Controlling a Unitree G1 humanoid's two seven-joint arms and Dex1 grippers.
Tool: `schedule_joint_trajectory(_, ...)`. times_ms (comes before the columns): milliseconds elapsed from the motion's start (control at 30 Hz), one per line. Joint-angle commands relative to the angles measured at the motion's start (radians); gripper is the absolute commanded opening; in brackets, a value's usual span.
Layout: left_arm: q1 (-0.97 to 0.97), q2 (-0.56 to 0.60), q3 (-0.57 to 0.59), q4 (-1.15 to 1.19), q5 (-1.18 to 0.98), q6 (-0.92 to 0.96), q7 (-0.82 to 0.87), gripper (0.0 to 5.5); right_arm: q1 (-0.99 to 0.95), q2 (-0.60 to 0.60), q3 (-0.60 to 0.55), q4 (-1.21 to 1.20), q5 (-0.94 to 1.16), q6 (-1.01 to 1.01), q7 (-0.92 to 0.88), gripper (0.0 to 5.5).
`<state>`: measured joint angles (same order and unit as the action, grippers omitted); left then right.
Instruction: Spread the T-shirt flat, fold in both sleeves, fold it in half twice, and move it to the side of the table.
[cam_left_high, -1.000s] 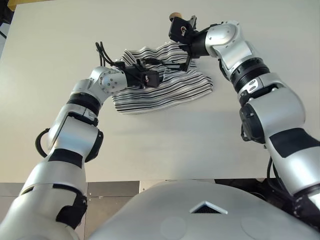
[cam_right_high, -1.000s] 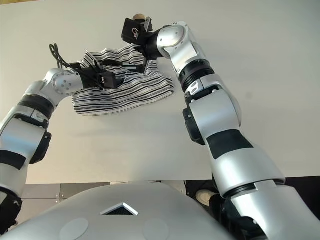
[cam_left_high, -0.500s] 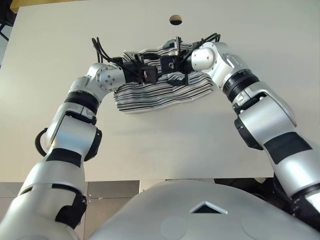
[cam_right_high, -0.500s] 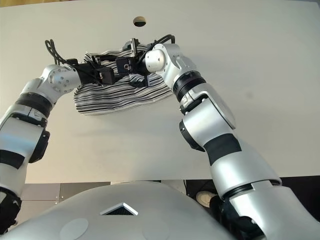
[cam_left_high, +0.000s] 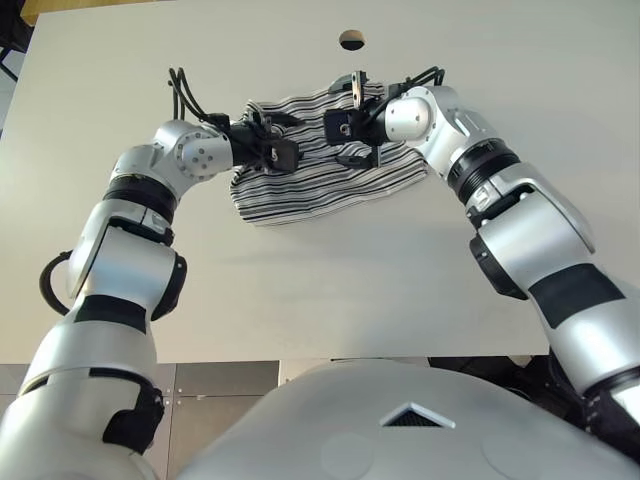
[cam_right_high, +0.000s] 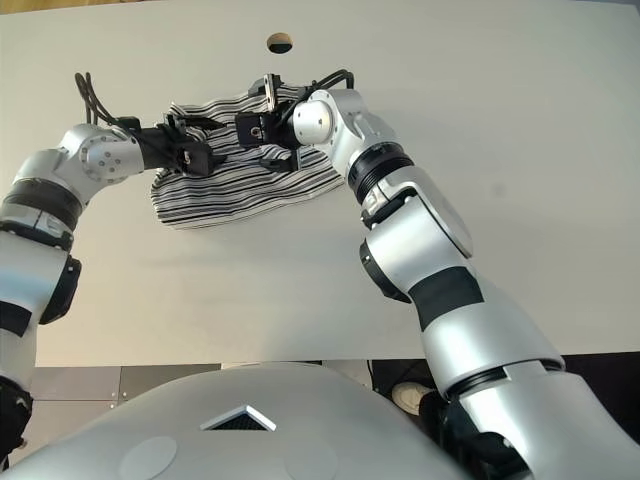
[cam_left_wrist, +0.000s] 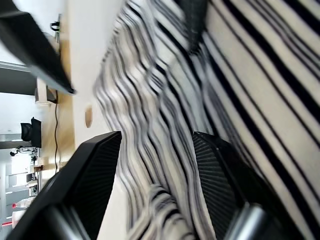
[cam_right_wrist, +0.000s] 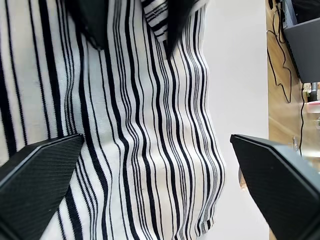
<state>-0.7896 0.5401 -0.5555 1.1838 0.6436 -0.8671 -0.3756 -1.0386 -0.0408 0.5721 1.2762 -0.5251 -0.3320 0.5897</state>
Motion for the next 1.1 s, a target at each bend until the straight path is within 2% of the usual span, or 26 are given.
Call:
schedule_joint_trajectory(33, 0.018, 0.016, -0.04, 0.037, 0.062, 0.044, 0.044, 2.64, 0.051, -0.007, 0.001, 0.046, -0.014, 0.044, 0.043, 5.5)
schedule_joint_trajectory(233, 0.011, 0.032, -0.071, 0.06, 0.091, 0.068, 0.118, 2.64, 0.056, -0.004, -0.001, 0.045, -0.01, 0.04, 0.052, 5.5)
schedule_joint_trajectory(433, -0.013, 0.025, 0.063, 0.069, -0.084, 0.033, 0.047, 2.64, 0.062, -0.014, 0.003, 0.049, -0.018, 0.046, 0.042, 5.5)
schedule_joint_trajectory(567, -0.011, 0.014, 0.105, 0.06, -0.136, 0.017, -0.018, 2.64, 0.063, -0.017, 0.004, 0.05, -0.019, 0.05, 0.035, 5.5)
schedule_joint_trajectory(867, 0.022, -0.012, 0.061, 0.059, -0.081, 0.036, -0.005, 2.64, 0.061, -0.011, -0.007, 0.049, -0.008, 0.05, 0.031, 5.5)
schedule_joint_trajectory(1100, 0.031, 0.026, 0.037, 0.075, -0.023, 0.083, 0.078, 2.64, 0.061, 0.002, -0.008, 0.047, -0.008, 0.042, 0.045, 5.5)
